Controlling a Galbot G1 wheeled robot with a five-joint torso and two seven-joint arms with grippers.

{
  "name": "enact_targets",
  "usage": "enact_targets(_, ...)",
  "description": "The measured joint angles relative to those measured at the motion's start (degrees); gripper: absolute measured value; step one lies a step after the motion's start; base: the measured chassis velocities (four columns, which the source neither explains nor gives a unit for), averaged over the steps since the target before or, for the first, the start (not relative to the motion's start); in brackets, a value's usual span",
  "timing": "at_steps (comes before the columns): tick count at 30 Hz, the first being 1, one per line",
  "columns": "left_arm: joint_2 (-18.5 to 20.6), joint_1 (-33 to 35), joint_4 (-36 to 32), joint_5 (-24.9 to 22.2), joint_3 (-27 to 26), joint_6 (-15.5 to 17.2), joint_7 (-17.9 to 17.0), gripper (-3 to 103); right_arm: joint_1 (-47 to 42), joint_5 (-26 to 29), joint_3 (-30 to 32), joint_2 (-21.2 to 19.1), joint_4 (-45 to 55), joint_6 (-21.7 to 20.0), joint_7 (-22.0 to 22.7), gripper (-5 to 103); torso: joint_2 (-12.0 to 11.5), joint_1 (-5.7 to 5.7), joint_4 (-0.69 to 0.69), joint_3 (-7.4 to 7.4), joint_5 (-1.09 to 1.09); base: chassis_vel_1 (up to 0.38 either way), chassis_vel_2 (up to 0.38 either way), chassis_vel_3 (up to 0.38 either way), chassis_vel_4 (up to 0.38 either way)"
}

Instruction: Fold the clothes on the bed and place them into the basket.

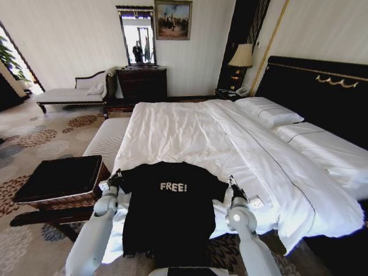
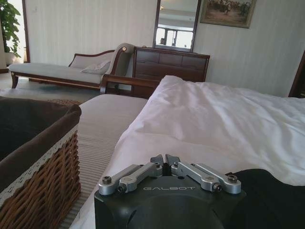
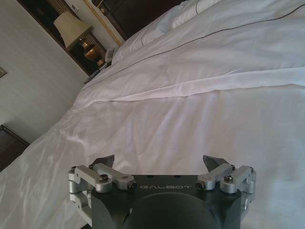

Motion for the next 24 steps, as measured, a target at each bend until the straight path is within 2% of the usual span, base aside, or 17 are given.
enact_targets(4,-0.10,0.95,-3.67,-0.31,-1.15,-0.03,-1.64,24,0.83,0.61,-0.07,-0.90,-0.66,-0.16,-0.26,100,0.00,0.00,0.00,0.00,0.00,0.000,0.000,0.000,0.000)
enact_targets(6,0.17,1.37,-5.24,-0.13,-1.60,-0.03,-2.08,24,0.86,0.69,-0.03,-1.10,-0.67,-0.34,-0.28,100,0.00,0.00,0.01,0.00,-0.01,0.000,0.000,0.000,0.000)
enact_targets(9,1.39,3.48,-13.04,0.44,-3.97,-0.01,-2.95,41,1.04,0.75,0.02,-1.63,-0.63,-0.78,-0.28,100,0.00,0.00,-0.01,0.00,-0.01,0.000,0.000,0.000,0.000)
enact_targets(10,1.39,3.48,-13.04,0.44,-3.97,-0.01,-2.95,41,1.04,0.75,0.02,-1.63,-0.63,-0.78,-0.28,100,0.00,0.00,-0.01,0.00,-0.01,0.000,0.000,0.000,0.000)
enact_targets(11,1.84,4.57,-17.28,0.07,-5.24,0.14,-3.19,46,1.15,0.77,0.00,-1.75,-0.62,-0.95,-0.28,100,0.00,0.00,0.00,0.00,0.01,0.000,0.000,0.000,0.000)
enact_targets(12,2.12,5.49,-20.76,-0.53,-6.27,0.34,-3.38,46,1.24,0.77,-0.03,-1.84,-0.69,-1.05,-0.27,100,0.00,-0.01,0.02,0.00,0.02,0.000,0.000,0.000,0.000)
enact_targets(14,2.42,7.25,-26.42,-2.43,-8.07,1.07,-3.82,57,1.36,0.77,-0.07,-2.10,-1.10,-1.17,-0.27,100,0.01,-0.01,0.00,0.00,0.02,0.000,0.000,0.000,0.000)
enact_targets(15,2.42,7.25,-26.42,-2.43,-8.07,1.07,-3.82,57,1.36,0.77,-0.07,-2.10,-1.10,-1.17,-0.27,100,0.01,-0.01,0.00,0.00,0.02,0.000,0.000,0.000,0.000)
enact_targets(19,2.05,12.18,-33.25,-5.52,-11.18,2.25,-4.22,79,1.39,0.96,-0.10,-3.19,-2.24,-1.51,-0.96,100,0.01,-0.01,-0.01,0.00,0.01,0.000,0.000,0.000,0.000)
enact_targets(21,1.70,14.06,-34.19,-6.12,-11.83,2.48,-4.22,79,1.33,1.24,-0.10,-3.57,-2.46,-1.95,-1.29,100,0.01,-0.01,-0.02,-0.01,0.01,0.000,0.000,0.000,0.000)
enact_targets(22,1.26,16.24,-34.64,-6.30,-12.36,2.50,-3.95,84,1.23,1.56,-0.10,-3.93,-2.62,-2.47,-1.62,100,0.01,-0.01,0.00,0.00,0.01,0.000,0.000,0.000,0.000)
enact_targets(24,-0.14,21.08,-34.18,-5.07,-13.09,0.63,-1.96,94,0.86,2.36,-0.25,-4.77,-2.98,-3.42,-3.18,100,0.01,-0.01,-0.01,-0.01,0.00,0.000,0.000,0.000,0.000)
